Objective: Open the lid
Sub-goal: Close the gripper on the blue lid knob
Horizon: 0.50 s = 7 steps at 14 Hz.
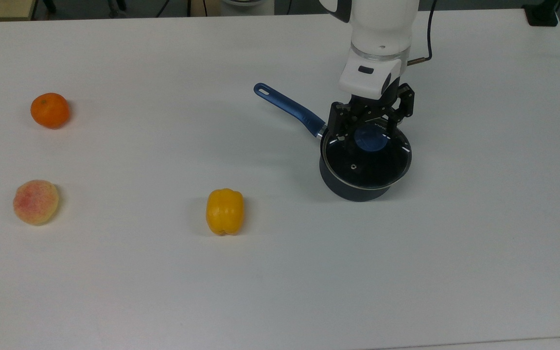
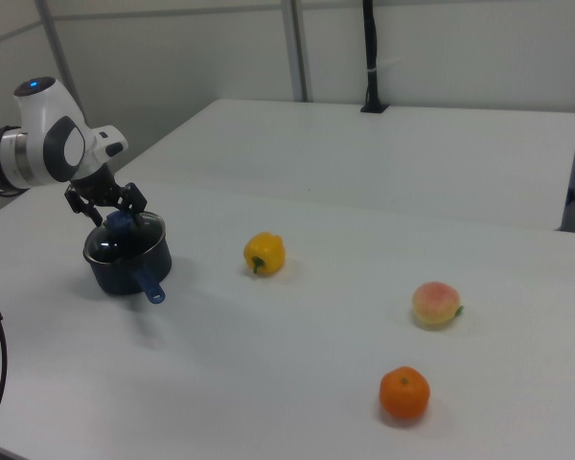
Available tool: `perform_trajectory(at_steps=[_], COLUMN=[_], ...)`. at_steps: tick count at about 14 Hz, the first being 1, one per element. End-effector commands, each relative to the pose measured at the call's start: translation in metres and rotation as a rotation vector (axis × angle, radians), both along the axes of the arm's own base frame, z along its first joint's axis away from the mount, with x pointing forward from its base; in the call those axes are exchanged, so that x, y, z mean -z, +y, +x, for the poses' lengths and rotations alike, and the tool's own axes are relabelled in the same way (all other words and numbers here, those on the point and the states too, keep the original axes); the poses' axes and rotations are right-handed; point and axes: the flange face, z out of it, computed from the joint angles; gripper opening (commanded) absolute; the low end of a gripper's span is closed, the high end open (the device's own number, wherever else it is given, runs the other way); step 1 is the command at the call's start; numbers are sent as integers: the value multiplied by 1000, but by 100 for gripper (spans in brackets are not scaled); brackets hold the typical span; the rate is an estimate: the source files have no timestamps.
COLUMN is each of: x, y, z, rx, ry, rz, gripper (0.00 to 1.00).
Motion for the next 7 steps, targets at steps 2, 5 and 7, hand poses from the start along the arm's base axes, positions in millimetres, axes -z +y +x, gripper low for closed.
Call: perform_trajectory(at_steps=[2, 5, 7], x=[3, 2, 2], y=[5, 5, 5], z=[-1, -2, -2], rx=[-5, -11, -9], ry=[-25, -27, -24], rz=[-6, -12, -14], gripper=[78, 33, 15])
